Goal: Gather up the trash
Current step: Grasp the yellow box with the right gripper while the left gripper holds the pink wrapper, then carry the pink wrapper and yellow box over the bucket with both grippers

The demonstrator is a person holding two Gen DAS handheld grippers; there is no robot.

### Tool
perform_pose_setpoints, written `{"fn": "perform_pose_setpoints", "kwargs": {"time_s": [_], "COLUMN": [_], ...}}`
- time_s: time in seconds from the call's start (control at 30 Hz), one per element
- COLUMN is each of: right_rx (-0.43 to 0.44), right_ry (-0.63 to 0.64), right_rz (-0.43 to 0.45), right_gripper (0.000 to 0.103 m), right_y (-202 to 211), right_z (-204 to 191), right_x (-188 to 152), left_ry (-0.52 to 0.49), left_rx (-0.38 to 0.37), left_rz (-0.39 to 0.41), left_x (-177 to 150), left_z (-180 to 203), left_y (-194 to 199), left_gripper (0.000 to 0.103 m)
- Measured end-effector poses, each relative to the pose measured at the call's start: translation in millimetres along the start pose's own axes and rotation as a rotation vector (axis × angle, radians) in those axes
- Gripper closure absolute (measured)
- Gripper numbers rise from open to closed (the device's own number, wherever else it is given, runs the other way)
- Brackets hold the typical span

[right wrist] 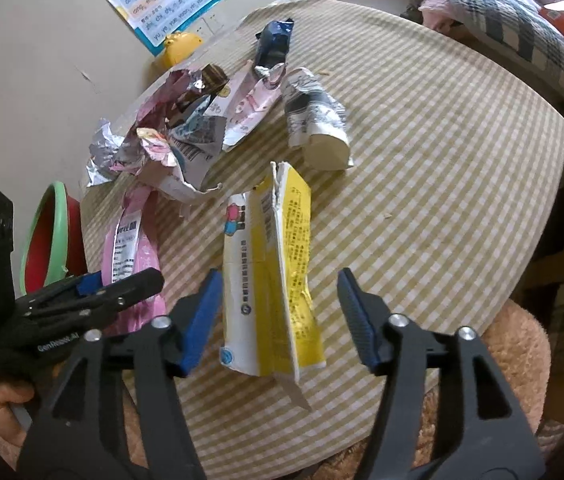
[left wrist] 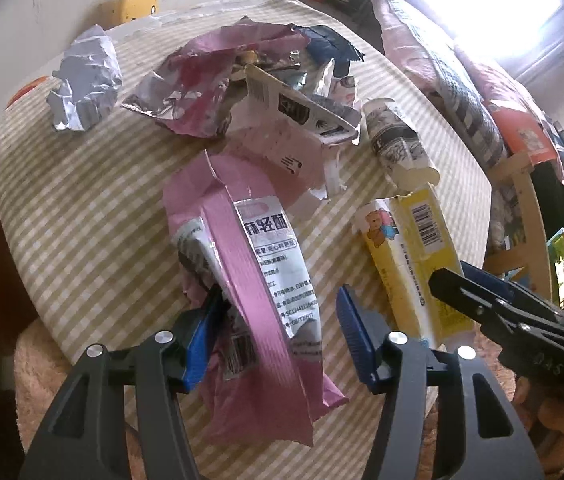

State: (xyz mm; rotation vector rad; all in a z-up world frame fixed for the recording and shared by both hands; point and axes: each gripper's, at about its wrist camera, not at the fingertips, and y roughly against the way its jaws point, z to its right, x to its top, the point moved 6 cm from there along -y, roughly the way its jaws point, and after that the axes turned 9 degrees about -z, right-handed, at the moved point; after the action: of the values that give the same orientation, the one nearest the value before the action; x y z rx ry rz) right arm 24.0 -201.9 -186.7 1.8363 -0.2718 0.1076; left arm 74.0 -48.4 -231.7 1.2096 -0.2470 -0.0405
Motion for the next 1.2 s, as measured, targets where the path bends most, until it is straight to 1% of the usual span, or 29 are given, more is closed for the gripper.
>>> {"fn": "perform_pose_setpoints", "kwargs": {"time_s": [0.07,0.1,0.13,0.23,0.27,0.3,0.33,0.37,0.4,0.43,0.63,0.73,0.9,1.03,1.2], "right_rx": [-0.005,-0.008,-0.011,-0.011,-0.003,0.013,0.031,0.028,0.032,0.044,0.081,0.109,0.125,0.121,0.119], "right_ry": [0.007,0.007,0.008,0.011,0.012,0.012,0.012,0.013,0.013,0.009,-0.007,-0.021,-0.007,0.019,0.041], "right_rz": [-0.013,-0.020,-0.030,-0.049,-0.050,-0.048,-0.048,-0.041,-0.033,-0.028,0.031,0.070,0.139,0.164,0.167], "right_gripper": [0.043,0.043,0.043,0.043,0.045,0.050,0.059,0.060,0.073,0.077,0.078,0.078,0.077,0.077,0.077], "right_y": [-5,-8,-12,-20,-21,-21,-20,-19,-16,-14,10,26,52,63,66], "right_z": [-2,-3,-3,-4,-4,-5,-5,-5,-5,-5,-8,-12,-24,-35,-46], "right_x": [0,0,0,-2,-3,-3,-4,-4,-4,-3,2,6,17,22,22], "left_ry": [-0.015,-0.023,-0.025,-0.031,-0.034,-0.037,-0.039,-0.040,-0.040,-0.039,-0.021,-0.011,-0.003,0.006,0.005], "left_rx": [0.025,0.026,0.022,0.034,0.040,0.046,0.050,0.055,0.058,0.059,0.080,0.088,0.105,0.113,0.134], "left_rz": [0.006,0.003,0.005,0.017,0.022,0.029,0.035,0.047,0.057,0.067,0.160,0.199,0.247,0.275,0.309], "left_x": [0,-1,-1,-3,-4,-6,-6,-7,-8,-9,-6,-4,-2,0,0], "left_z": [0,0,0,0,-1,-1,-1,-1,-2,-2,-10,-14,-17,-22,-24], "left_y": [0,1,2,6,8,11,13,17,21,25,57,70,86,94,104], "left_gripper": [0.063,0.066,0.068,0.070,0.070,0.070,0.070,0.070,0.070,0.070,0.070,0.070,0.070,0.070,0.070]}}
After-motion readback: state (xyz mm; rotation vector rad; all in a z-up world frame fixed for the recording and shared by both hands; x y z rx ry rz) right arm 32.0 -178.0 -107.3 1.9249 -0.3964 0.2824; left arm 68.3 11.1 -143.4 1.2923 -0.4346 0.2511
